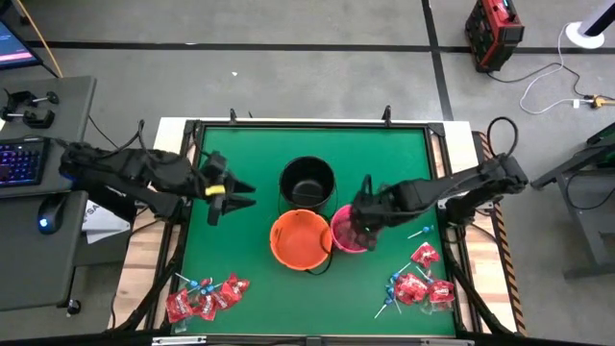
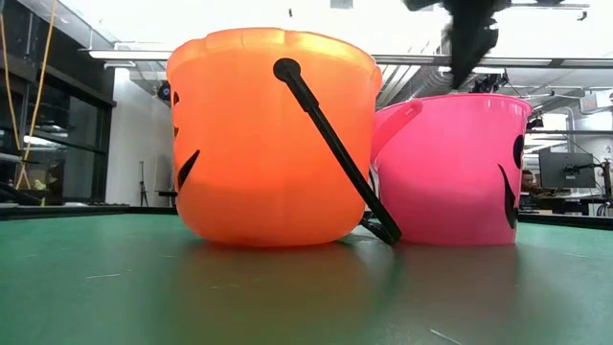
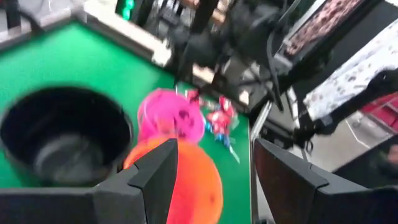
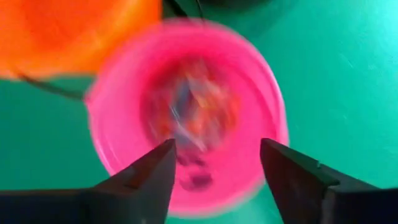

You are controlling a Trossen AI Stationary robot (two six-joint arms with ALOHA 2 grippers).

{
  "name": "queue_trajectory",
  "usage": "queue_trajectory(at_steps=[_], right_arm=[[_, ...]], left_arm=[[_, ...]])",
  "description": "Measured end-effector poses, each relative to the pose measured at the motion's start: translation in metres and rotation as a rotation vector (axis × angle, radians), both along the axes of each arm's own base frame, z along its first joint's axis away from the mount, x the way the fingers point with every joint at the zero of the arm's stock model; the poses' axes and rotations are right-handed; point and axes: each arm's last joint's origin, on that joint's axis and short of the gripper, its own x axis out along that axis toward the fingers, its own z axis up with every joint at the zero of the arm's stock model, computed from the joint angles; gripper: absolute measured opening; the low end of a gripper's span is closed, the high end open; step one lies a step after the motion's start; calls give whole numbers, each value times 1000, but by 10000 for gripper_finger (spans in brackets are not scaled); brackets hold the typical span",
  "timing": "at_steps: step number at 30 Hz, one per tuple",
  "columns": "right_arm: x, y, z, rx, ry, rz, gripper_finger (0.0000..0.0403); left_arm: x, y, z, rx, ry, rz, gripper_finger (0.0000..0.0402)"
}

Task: Sort candy by brand, put in halloween buckets
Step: Put the orange gummy into the pink bucket

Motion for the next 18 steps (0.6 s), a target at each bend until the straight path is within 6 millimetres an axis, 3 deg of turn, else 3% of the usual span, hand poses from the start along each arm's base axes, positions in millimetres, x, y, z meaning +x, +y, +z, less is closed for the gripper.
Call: queue_trajectory(at_steps=[4, 11, 14, 18], right_arm=[[-33, 10, -2, -37, 47, -16, 248], [-107, 11, -29, 148, -27, -276, 249], [-119, 11, -42, 265, -150, -350, 249], [-113, 14, -60, 397, -323, -376, 249]], left_arm=[[-1, -11, -15, -37, 149, -8, 202], [-1, -45, -68, -234, 528, -49, 202], [-8, -65, -96, -346, 812, -72, 202], [-17, -97, -133, -414, 1108, -91, 202]])
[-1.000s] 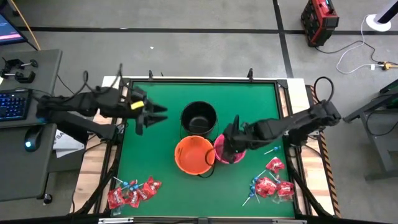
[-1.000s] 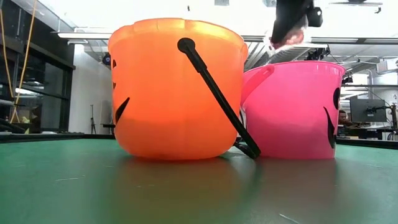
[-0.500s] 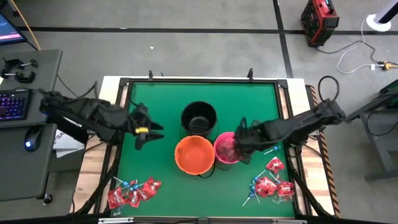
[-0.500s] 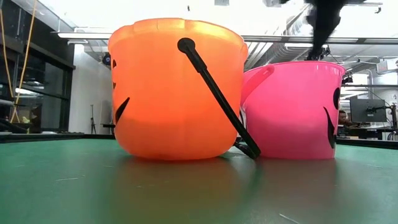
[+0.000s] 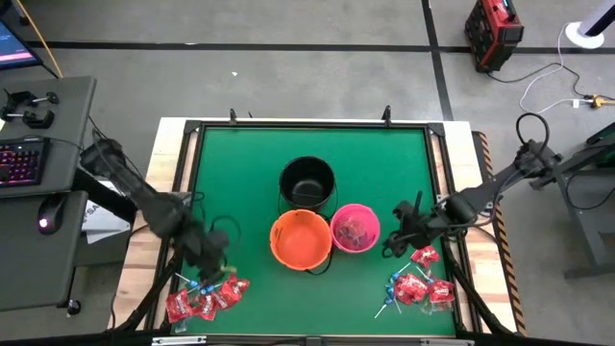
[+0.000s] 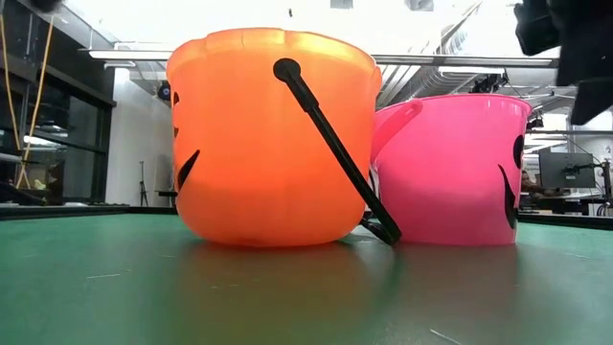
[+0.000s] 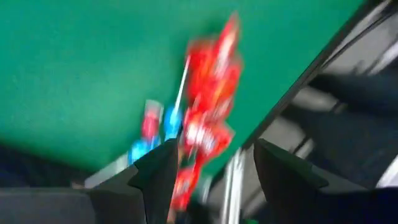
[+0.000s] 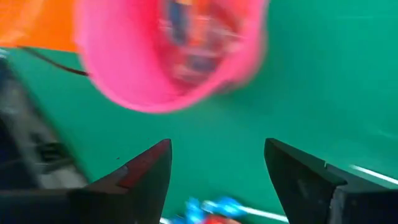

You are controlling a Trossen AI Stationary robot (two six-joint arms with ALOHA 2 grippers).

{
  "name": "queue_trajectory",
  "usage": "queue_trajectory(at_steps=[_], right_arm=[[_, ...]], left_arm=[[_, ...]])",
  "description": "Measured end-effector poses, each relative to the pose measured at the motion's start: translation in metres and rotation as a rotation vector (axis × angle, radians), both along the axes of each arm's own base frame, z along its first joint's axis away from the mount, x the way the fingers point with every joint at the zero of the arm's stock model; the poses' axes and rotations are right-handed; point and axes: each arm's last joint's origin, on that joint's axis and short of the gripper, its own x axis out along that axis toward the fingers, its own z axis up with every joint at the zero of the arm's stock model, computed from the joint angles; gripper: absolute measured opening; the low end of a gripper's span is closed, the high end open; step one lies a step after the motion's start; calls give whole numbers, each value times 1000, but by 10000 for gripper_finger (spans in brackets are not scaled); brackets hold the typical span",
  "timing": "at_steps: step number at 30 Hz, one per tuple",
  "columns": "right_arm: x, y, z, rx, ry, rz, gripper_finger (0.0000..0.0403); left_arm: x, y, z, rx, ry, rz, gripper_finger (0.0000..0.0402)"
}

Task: Sort candy by brand, put in halloween buckets
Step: Put the orange gummy into the pink bucket

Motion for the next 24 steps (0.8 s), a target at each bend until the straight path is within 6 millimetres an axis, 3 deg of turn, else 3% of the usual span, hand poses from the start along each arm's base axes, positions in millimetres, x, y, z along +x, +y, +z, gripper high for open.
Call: queue_trajectory(at_steps=[6, 16, 24], right_arm=[[17, 4, -18, 56, -144, 16, 249], [24, 1, -22, 40, -132, 28, 249], [24, 1, -22, 45, -132, 24, 249]], left_arm=[[-11, -39, -42, -54, 315, -13, 202], [-2, -67, -83, 18, 346, -82, 202], [0, -73, -106, 84, 410, -104, 181]])
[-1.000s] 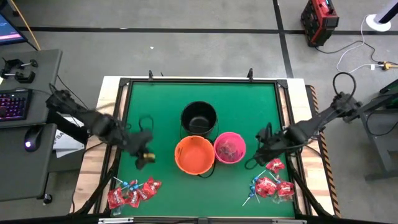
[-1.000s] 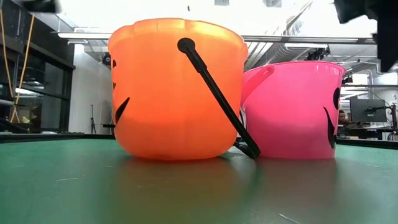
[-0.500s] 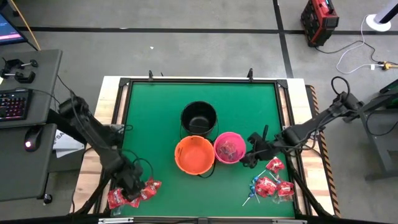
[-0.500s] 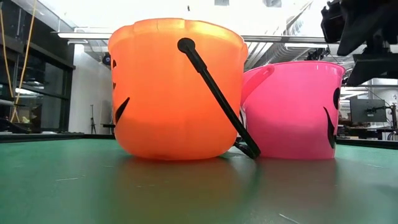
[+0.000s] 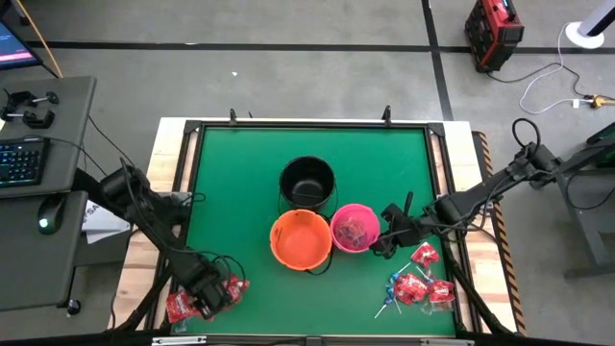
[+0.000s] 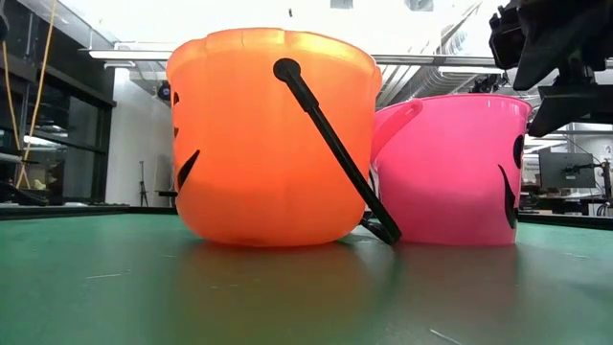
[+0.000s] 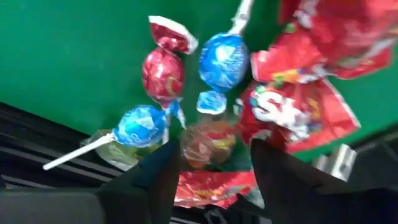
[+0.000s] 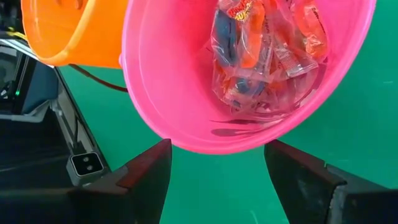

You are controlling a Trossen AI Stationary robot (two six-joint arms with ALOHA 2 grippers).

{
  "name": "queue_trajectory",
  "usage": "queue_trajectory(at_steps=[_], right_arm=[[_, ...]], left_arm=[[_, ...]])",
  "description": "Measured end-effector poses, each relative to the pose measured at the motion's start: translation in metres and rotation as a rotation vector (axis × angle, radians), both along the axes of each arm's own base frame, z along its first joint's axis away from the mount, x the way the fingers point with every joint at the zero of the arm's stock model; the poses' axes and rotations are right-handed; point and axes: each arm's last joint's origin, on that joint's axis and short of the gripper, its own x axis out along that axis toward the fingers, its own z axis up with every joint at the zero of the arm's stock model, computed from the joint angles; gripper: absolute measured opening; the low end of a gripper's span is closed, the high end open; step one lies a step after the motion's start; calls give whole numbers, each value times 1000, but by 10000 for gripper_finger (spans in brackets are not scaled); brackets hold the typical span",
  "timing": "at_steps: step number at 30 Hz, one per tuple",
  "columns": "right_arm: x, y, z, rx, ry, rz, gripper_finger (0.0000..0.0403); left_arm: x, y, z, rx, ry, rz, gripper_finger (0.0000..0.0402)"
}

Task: Sort candy by brand, put in halloween buckets
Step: Put the orange gummy into the pink bucket

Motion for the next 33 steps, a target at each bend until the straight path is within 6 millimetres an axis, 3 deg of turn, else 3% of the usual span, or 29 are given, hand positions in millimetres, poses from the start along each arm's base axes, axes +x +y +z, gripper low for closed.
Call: queue_trajectory(at_steps=[13, 17, 23, 28, 33], right_arm=[[0, 0, 0, 1, -2, -2, 249], [0, 0, 0, 0, -7, -5, 249], [0, 0, 1, 14, -5, -21, 249], [1, 0, 1, 17, -5, -25, 249], [1, 0, 1, 8, -8, -25, 249]], left_arm=[[-1, -2, -3, 12, -21, -15, 113], [-3, -1, -12, -25, -23, -16, 90], [-4, 0, -14, -54, -42, -37, 17], [-2, 10, 13, -94, -98, -5, 3], [-3, 32, 63, -94, -284, 52, 1]])
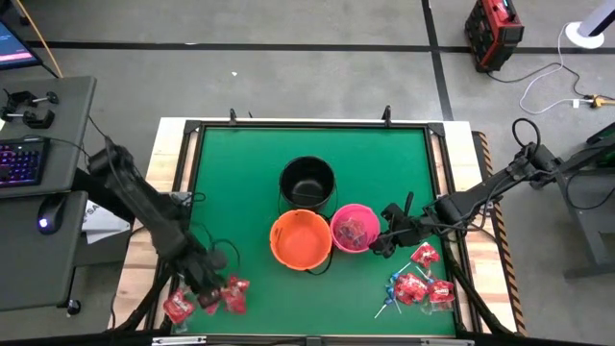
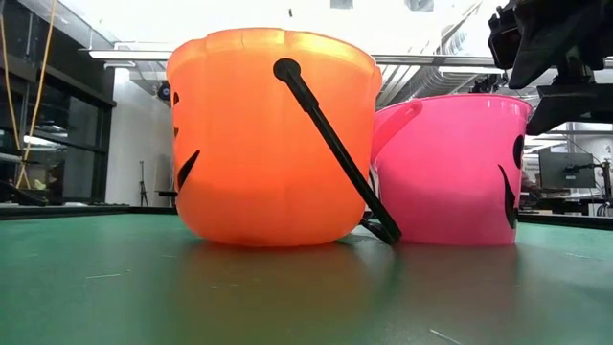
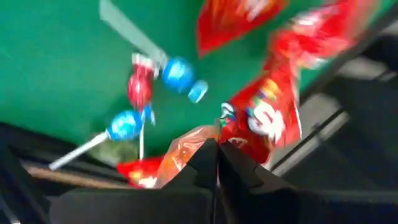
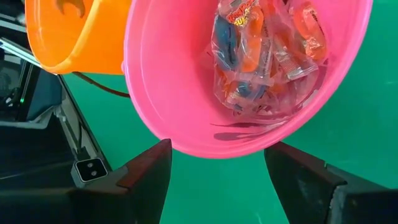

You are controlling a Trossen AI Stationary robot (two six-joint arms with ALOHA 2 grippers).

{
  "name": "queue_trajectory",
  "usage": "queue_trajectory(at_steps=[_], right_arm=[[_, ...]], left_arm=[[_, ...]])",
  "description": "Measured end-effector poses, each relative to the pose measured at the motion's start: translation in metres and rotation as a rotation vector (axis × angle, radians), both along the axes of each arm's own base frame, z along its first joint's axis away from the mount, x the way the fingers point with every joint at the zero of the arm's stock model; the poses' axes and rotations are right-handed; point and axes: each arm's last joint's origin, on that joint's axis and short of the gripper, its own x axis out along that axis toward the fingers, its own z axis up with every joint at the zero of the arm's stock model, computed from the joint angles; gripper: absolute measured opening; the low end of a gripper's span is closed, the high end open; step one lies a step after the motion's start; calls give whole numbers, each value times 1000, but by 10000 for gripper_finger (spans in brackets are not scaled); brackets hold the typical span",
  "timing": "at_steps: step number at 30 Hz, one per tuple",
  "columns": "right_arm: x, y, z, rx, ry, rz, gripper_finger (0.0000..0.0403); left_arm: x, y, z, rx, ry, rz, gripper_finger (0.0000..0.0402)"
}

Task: Sort candy by brand, put in halloween buckets
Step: Put the orange gummy into the pink bucket

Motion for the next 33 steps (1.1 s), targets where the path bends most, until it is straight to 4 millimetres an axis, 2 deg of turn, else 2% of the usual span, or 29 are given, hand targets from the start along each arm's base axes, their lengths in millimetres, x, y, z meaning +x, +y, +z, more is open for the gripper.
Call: queue_trajectory(at_steps=[4, 7, 10, 16, 23, 27, 30, 33], right_arm=[[0, 0, 0, 0, -1, -1, 249], [2, 1, 2, 29, -20, -11, 249], [7, 4, 7, 58, -88, 3, 249], [12, 5, 11, 38, -170, -19, 249], [12, 3, 11, 8, -183, -53, 249], [12, 3, 11, 19, -181, -63, 249], [12, 3, 11, 22, -181, -65, 249], [13, 4, 12, 27, -184, -60, 249]], left_arm=[[-5, 24, 29, 46, -164, 91, 0], [-7, 40, 33, 132, -190, 148, 0], [0, 47, 31, 169, -206, 150, 0], [23, 54, 12, 255, -175, 99, 0], [52, 65, -25, 371, -70, -61, 0], [66, 77, -45, 366, 19, -115, 1], [71, 85, -51, 334, 43, -167, 13], [72, 91, -47, 313, 24, -194, 39]])
